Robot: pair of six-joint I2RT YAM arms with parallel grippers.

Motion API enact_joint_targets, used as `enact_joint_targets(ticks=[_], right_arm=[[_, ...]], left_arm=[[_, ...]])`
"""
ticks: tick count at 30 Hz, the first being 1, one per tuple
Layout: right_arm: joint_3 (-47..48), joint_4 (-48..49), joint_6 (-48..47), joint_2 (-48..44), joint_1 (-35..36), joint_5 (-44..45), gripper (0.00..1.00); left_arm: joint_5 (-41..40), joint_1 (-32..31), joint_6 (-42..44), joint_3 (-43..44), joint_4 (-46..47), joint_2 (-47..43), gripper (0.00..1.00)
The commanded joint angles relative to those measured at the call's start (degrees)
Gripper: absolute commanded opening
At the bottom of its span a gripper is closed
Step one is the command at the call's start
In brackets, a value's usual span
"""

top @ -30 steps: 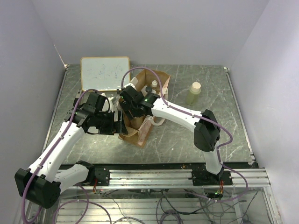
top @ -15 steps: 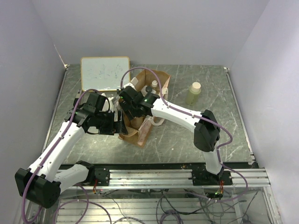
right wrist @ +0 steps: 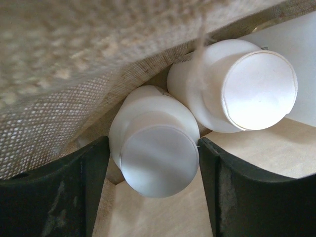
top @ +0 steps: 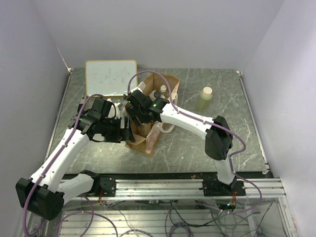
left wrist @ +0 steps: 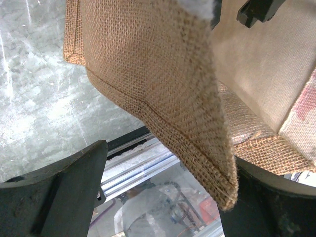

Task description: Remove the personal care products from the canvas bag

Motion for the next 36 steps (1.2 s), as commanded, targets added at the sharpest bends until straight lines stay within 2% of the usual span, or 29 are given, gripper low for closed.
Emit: enact_joint_targets(ticks=[1,3,5,7,13,16,21,23,36], right_arm=[[1.0,3.6,-0.9,0.7,-0.8,0.7,0.64],[0.6,4.1,-1.1,0.5,-0.8,0.2,0.60],[0.8,3.8,-1.0,1.1,-1.2,0.0,0.69],[1.3,3.0,-0.9,1.7,-1.3,0.4,0.73],[0.4,4.1,-1.0,1.5,-1.7,-0.3,0.72],[0.6,4.2,-0.9,1.8,-2.0,-1.0,0.60],[2.2,3.0,-0.8,1.9,-2.1,-0.8,0.11],[3.2,2.7,-0.7,1.5,-2.0,-0.7,0.00],[5.0,0.7,5.0,-5.5,-2.4,-1.0,0.00]], left_arm=[[-0.4,-0.3,1.1,0.6,-4.7,0.3,0.91],[-0.4,-0.3,1.1,0.6,-4.6,0.3,0.91],[-0.4,-0.3,1.2,0.5,-4.6,0.5,0.91],[-0.3,-0.3,1.3,0.6,-4.5,0.6,0.91],[-0.3,-0.3,1.5,0.8,-4.3,0.9,0.91],[-0.3,-0.3,1.5,0.8,-4.3,1.0,0.91],[-0.4,-0.3,1.6,0.6,-4.2,1.0,0.91],[-0.6,-0.3,1.7,0.7,-4.3,1.0,0.91],[-2.5,-0.3,1.3,1.7,-4.1,0.5,0.91]])
